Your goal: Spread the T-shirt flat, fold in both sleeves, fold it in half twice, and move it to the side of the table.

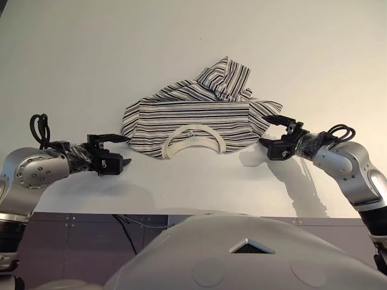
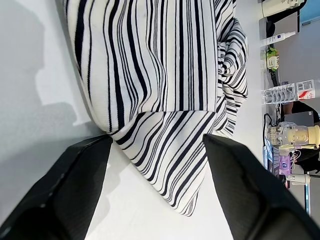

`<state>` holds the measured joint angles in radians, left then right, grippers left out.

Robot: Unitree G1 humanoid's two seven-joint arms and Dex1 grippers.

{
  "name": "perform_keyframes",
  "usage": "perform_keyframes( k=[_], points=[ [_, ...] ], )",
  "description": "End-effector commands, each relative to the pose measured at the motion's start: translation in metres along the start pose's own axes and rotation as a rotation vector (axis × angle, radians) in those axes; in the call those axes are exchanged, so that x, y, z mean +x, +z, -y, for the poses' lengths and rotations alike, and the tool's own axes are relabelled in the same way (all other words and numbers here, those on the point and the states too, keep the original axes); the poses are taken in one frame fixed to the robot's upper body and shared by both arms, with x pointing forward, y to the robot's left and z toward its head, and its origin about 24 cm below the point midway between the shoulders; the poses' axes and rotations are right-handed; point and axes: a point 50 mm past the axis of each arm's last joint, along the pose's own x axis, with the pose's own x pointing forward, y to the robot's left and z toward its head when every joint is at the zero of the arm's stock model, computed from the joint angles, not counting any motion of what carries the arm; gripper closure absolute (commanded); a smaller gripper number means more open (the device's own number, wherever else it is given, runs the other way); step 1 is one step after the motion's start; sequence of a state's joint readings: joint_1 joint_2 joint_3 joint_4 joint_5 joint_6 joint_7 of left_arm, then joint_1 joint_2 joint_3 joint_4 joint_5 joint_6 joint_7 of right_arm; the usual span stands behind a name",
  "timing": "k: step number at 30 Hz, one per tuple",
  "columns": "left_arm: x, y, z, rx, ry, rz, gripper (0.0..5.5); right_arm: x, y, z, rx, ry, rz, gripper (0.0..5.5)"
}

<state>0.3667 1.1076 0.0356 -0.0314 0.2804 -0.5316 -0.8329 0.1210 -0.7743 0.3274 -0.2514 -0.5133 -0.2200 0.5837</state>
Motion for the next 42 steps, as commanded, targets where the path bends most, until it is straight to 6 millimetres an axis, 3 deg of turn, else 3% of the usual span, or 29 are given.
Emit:
perform_keyframes(
  k=[1,7,9,13,22,36,42],
  points=[
    [0.006,-0.012,0.014,0.029,-0.038,-0.058,2.28,0.002,0.000,-0.008,0.007,0.052,-0.011,2.15],
    [0.034,-0.002,0.012,0.039,0.114,0.021,2.28,0.011,-0.003,-0.002,-0.010,0.029,-0.019,2.15],
    [0.042,0.000,0.021,0.009,0.134,0.045,2.28,0.012,-0.003,-0.001,-0.016,0.028,-0.015,2.15],
    [0.038,-0.005,0.037,-0.033,0.118,0.032,2.28,0.010,-0.005,0.003,-0.024,0.022,-0.017,2.15],
    [0.036,-0.014,0.042,-0.023,0.196,0.017,2.28,0.011,0.000,-0.007,-0.006,0.040,0.000,2.15],
    [0.047,-0.008,0.054,-0.012,0.284,0.062,4.45,0.005,0.009,-0.018,0.014,0.096,0.061,2.19],
    [0.044,-0.011,0.052,0.004,0.322,0.057,5.12,0.008,0.004,-0.023,0.016,0.083,0.019,3.29]
  ],
)
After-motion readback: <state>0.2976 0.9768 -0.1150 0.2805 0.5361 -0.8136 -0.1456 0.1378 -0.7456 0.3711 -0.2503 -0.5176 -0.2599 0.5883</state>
